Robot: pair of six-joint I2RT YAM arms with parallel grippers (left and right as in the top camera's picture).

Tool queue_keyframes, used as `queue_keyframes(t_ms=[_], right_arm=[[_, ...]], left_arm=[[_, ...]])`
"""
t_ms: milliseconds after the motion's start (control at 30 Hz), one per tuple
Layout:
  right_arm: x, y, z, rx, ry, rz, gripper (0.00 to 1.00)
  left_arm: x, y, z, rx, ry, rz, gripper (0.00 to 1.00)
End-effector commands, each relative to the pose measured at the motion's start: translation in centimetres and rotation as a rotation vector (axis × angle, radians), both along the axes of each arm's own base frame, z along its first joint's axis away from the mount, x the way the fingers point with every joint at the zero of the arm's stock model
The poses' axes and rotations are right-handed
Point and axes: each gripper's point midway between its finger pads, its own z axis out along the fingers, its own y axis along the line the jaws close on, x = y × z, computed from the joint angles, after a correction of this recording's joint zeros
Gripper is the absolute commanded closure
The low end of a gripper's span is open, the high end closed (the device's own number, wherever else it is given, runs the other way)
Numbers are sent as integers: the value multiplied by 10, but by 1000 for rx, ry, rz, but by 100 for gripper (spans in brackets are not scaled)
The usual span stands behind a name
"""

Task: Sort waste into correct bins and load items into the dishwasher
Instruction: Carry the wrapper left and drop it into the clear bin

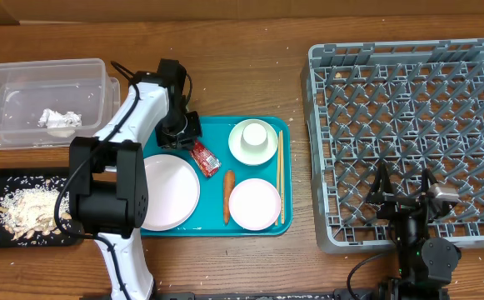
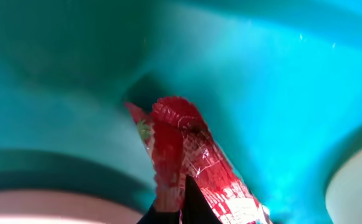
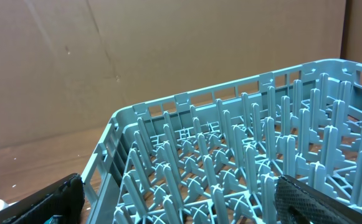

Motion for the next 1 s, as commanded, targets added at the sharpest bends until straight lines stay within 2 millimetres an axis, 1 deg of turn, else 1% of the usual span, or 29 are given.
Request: queue_keyframes(t_ms=[0, 67, 167, 233, 267, 367, 433, 467, 533, 667, 700, 733, 767, 800, 833, 867, 967], right_arm=[[0, -1, -2, -5, -3, -8, 0], [0, -1, -2, -5, -3, -8, 0], [0, -1, -2, -5, -3, -8, 0], [0, -1, -2, -5, -3, -8, 0], [0, -1, -2, -5, -3, -8, 0], [0, -1, -2, -5, -3, -8, 0], [0, -1, -2, -5, -3, -8, 0], [0, -1, -2, -5, -3, -8, 0], [0, -1, -2, -5, -3, -8, 0], [0, -1, -2, -5, -3, -8, 0], [0, -1, -2, -5, -3, -8, 0], [0, -1, -2, -5, -3, -8, 0], [0, -1, -2, -5, -3, -8, 0], [0, -1, -2, -5, -3, -8, 0], [0, -1, -2, -5, -3, -8, 0], [0, -1, -2, -5, -3, -8, 0], [0, -1, -2, -5, -3, -8, 0]], left_arm=[[30, -5, 44, -22, -105, 4, 96], [44, 5, 74, 2, -165, 21, 96], [67, 34, 122, 74, -279, 69, 96], [80, 63, 154, 142, -355, 124, 96], [85, 81, 170, 182, -394, 168, 96], [96, 130, 203, 267, -487, 277, 96], [100, 160, 212, 313, -523, 338, 96], [100, 182, 215, 338, -539, 382, 96], [101, 213, 213, 377, -552, 442, 96], [99, 260, 207, 415, -576, 537, 95], [98, 271, 206, 421, -578, 558, 91], [93, 287, 204, 431, -575, 590, 88], [90, 294, 204, 433, -572, 605, 84], [88, 299, 204, 430, -570, 615, 70], [86, 303, 203, 422, -568, 624, 34], [84, 304, 202, 408, -565, 630, 1], [81, 302, 199, 359, -551, 629, 0]])
